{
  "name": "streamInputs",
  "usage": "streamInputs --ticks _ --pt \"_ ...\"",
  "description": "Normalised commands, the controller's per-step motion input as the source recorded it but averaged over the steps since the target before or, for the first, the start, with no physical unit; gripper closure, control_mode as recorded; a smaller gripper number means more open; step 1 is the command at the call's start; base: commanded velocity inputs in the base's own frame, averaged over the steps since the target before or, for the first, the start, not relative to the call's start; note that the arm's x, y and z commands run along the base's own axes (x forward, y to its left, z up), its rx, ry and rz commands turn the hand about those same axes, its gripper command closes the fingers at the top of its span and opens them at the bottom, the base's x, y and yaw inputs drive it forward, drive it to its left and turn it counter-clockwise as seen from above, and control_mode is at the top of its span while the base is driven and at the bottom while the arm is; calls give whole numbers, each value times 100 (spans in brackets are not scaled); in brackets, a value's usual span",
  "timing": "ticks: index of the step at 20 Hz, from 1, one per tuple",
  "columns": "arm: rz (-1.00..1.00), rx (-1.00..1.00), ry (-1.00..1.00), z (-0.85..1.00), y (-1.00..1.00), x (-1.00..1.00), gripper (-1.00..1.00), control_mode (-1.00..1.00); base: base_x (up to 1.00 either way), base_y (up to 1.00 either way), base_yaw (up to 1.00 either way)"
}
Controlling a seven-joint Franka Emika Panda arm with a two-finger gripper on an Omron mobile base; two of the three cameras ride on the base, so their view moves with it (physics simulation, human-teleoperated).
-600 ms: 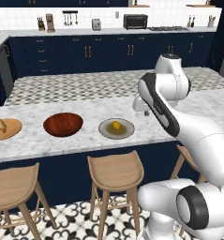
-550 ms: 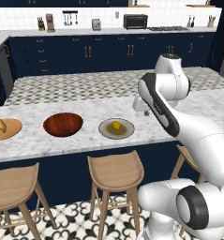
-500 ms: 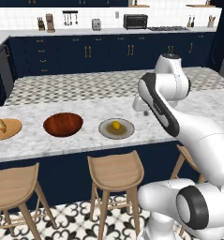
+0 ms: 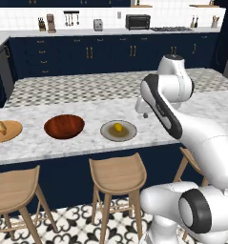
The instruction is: Pick the chicken drumstick and lemon from their plates and place them in the bowl. Then put the bowl in the fridge.
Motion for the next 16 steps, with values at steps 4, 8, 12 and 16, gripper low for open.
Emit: streamInputs --ticks 4,8,12,16 --pt "0 0 0 0 0 0 -100 100 -9 22 0" --pt "0 0 0 0 0 0 -100 100 -4 80 0" --pt "0 0 0 0 0 0 -100 100 0 94 0" --pt "0 0 0 0 0 0 -100 100 0 96 0"
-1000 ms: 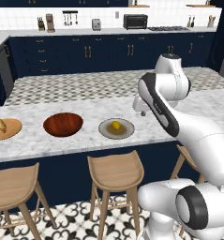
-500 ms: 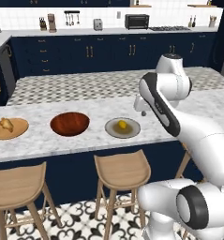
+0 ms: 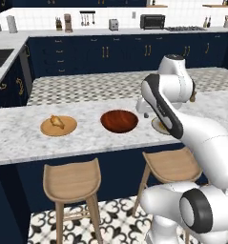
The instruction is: Pick the chicken drumstick and lemon from their plates and place them in the bowl. Then put the bowl in the fridge.
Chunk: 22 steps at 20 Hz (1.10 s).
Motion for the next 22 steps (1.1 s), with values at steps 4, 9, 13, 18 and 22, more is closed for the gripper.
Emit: streamInputs --ticks 4,9,13,18,22 --pt "0 0 0 0 0 0 -100 100 26 57 0" --pt "0 0 0 0 0 0 -100 100 87 5 0" --pt "0 0 0 0 0 0 -100 100 88 0 0" --pt "0 0 0 0 0 0 -100 100 43 0 0" --pt "0 0 0 0 0 0 -100 100 0 0 0"
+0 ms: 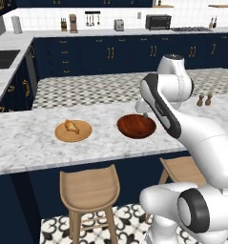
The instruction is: Pick the chicken drumstick and lemon from their plates and place them in the bowl. Then put the bowl in the fridge.
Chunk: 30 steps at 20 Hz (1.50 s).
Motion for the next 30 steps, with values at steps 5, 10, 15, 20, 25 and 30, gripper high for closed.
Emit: streamInputs --ticks 5,10,15,20,25,30 --pt "0 0 0 0 0 0 -100 100 0 0 0" --pt "0 0 0 0 0 0 -100 -100 0 0 0" --pt "-3 6 -2 -21 -15 -32 -100 -100 0 0 0" --pt "-1 -2 4 -65 -83 32 -100 -100 0 0 0" --pt "1 -2 10 -34 -100 75 -100 -100 0 0 0" --pt "5 -8 9 -23 -91 100 -100 -100 0 0 0"
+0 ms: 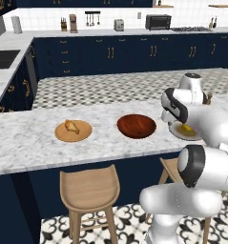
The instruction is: Pick the chicken drumstick and lemon from their plates and place them in the bowl. Then put the bowl in the fridge.
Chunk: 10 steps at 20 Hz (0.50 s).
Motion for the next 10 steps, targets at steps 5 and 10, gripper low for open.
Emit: streamInputs --ticks 5,10 --pt "2 -9 2 -26 -84 100 -100 -100 0 0 0" --pt "0 -1 11 -17 -77 96 -100 -100 0 0 0"
